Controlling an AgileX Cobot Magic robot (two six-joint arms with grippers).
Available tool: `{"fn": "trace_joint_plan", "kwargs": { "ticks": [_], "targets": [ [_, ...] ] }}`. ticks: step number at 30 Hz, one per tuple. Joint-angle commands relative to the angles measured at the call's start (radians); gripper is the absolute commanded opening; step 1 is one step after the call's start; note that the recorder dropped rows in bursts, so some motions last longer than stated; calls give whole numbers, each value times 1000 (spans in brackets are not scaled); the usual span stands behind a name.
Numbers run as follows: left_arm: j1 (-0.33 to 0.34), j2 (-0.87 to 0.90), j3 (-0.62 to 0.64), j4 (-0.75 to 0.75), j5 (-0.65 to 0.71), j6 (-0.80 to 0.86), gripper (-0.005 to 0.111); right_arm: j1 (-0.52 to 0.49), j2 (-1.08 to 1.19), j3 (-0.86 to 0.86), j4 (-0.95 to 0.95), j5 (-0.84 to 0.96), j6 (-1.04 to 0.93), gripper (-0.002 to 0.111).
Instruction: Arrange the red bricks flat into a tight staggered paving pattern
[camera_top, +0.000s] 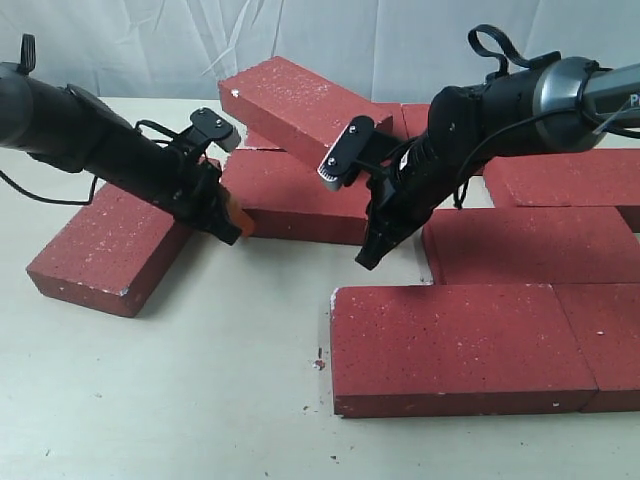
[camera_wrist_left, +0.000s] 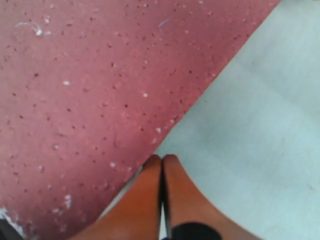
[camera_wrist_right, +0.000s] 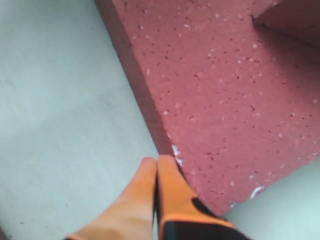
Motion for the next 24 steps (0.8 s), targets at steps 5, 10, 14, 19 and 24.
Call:
{"fn": "trace_joint_plan", "kwargs": {
  "ticks": [5, 10, 14, 19, 24],
  "targets": [
    [-5, -3, -4, -81, -4, 27, 0, 0, -1, -3, -147, -36, 147, -1],
    [-5, -3, -4, -60, 3, 22, 0, 0, -1, -3, -171, -27, 171, -1],
    [19, -23, -4, 20, 41, -46, 0, 0, -1, -3, -171, -8, 173, -1],
    [76, -129, -4, 108, 150, -192, 0, 0, -18, -3, -180, 51, 175, -1],
    [54, -181, -4, 412, -133, -557, 0, 0, -121, -3, -102, 137, 175, -1]
  ]
}}
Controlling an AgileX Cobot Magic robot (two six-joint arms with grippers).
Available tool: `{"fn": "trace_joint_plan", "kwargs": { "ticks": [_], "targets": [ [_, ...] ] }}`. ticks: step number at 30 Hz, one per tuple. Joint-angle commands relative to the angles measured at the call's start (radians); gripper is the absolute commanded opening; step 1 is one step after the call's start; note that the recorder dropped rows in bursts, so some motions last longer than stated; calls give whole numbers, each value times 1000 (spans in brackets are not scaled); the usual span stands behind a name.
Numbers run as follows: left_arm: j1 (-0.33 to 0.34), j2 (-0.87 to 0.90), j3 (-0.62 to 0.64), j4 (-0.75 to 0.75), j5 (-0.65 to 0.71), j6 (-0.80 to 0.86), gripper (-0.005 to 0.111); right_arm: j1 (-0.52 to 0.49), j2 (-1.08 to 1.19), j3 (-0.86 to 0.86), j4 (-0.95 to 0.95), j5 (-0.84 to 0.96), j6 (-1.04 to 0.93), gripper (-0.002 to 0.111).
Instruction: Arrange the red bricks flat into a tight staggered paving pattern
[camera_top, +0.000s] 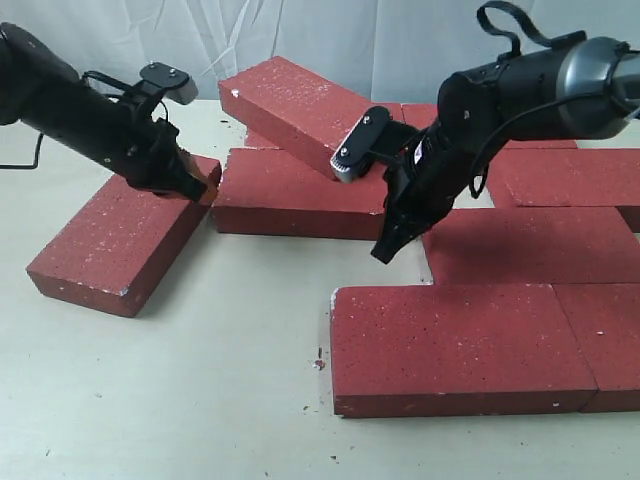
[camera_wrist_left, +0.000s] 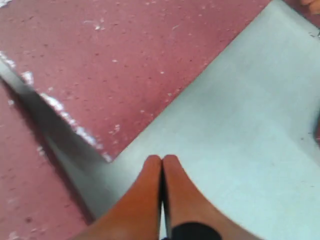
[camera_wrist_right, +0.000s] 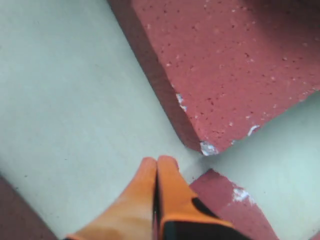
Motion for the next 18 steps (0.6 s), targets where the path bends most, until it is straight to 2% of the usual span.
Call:
{"fn": "trace_joint_plan", "kwargs": {
  "ticks": [1, 8, 18],
  "targets": [
    [-24, -16, -4, 248, -237, -301, 0, 0, -64, -3, 82, 26, 2, -1],
    [-117, 45, -4, 259, -388, -300, 0, 0, -64, -3, 100, 15, 2, -1],
    [-140, 68, -4, 284, -423, -300, 0, 0, -64, -3, 100, 17, 2, -1]
  ]
}}
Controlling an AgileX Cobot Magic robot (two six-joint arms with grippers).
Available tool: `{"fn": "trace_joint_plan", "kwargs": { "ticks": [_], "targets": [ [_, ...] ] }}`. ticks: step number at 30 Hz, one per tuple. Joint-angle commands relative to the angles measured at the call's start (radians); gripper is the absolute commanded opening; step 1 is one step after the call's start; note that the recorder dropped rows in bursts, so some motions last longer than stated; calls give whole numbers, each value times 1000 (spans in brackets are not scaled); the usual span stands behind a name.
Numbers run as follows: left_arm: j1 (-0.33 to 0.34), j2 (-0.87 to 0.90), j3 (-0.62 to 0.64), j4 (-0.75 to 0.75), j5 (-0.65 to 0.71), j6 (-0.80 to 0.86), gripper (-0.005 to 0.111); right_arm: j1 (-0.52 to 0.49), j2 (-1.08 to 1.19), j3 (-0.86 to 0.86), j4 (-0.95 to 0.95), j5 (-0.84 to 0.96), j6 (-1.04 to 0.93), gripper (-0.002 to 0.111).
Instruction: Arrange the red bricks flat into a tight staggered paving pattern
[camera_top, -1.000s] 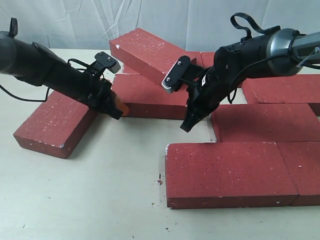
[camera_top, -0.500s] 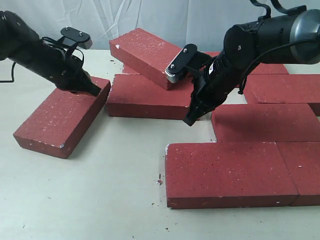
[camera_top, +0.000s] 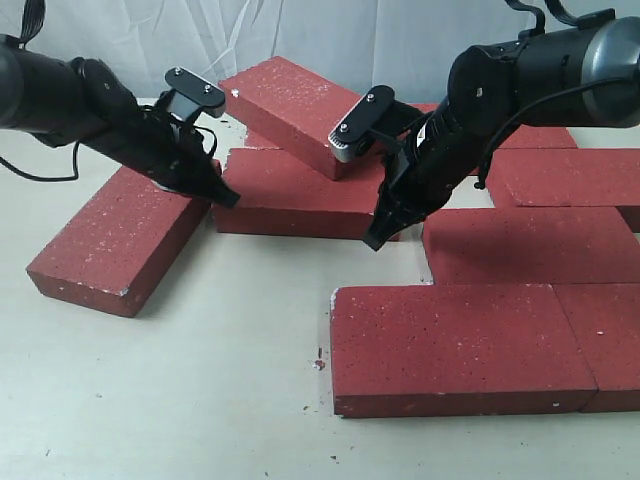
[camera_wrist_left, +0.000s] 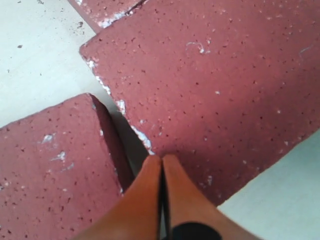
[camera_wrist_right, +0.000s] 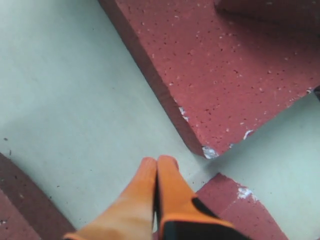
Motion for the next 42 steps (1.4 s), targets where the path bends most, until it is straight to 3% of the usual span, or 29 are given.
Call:
{"fn": "trace_joint_plan", "kwargs": {
  "ticks": [1, 23, 34, 42],
  "targets": [
    [-6, 4, -3, 10, -16, -5, 0, 0, -7, -3, 5, -2, -1, -1],
    [-60, 4, -3, -6, -69, -5, 0, 2, -4, -3, 52, 77, -25, -1],
    [25, -38, -3, 13, 3, -56, 0, -1, 2, -3, -114, 109, -7, -1],
    [4, 10, -3, 22, -63, -56, 0, -120, -2, -3, -98, -24, 89, -1]
  ]
}}
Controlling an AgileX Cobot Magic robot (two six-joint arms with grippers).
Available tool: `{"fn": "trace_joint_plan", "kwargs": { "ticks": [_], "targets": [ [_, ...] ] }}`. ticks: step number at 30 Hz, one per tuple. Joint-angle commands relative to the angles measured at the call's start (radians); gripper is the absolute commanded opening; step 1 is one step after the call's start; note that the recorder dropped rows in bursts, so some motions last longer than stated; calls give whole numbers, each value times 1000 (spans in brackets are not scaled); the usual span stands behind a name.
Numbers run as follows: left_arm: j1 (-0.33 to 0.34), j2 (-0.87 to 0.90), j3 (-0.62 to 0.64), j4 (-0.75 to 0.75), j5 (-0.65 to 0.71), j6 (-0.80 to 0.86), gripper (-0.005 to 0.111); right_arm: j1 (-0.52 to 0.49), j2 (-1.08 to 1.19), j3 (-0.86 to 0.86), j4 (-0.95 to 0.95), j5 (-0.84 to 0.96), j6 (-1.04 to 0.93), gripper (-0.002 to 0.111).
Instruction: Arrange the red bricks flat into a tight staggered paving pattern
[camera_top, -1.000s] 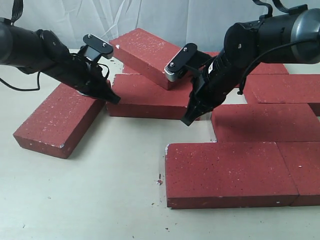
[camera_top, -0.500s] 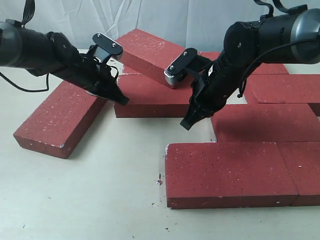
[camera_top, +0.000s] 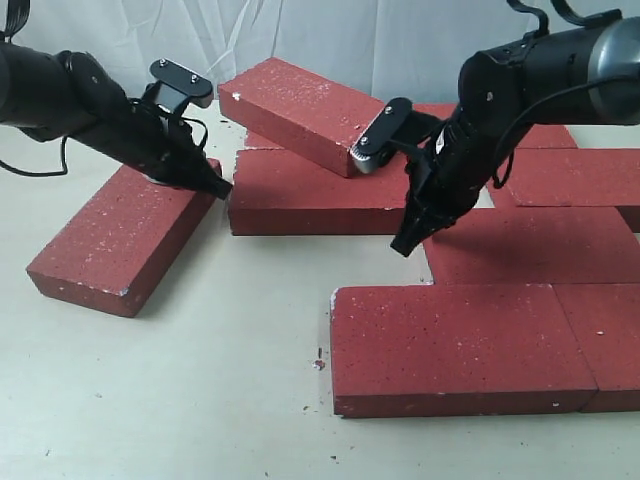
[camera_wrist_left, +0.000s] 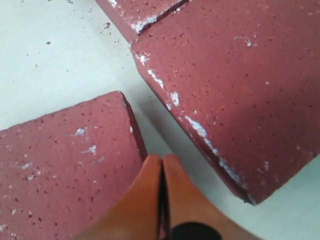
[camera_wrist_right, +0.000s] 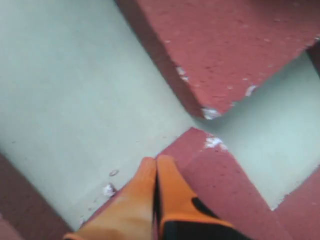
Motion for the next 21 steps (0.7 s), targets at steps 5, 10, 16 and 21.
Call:
{"fn": "trace_joint_plan", "kwargs": {
  "ticks": [5, 10, 16, 21],
  "targets": [
    [-40, 28, -15, 4, -40, -9, 0, -140, -11, -3, 126, -124, 33, -1],
    [-53, 37, -15, 4, -48, -9, 0, -149, -9, -3, 135, -124, 33, -1],
    [-59, 38, -15, 4, -53, -7, 0, -149, -9, -3, 141, -128, 33, -1],
    [-63, 38, -15, -18, -53, -1, 0, -149, -9, -3, 143, -128, 33, -1]
  ]
}}
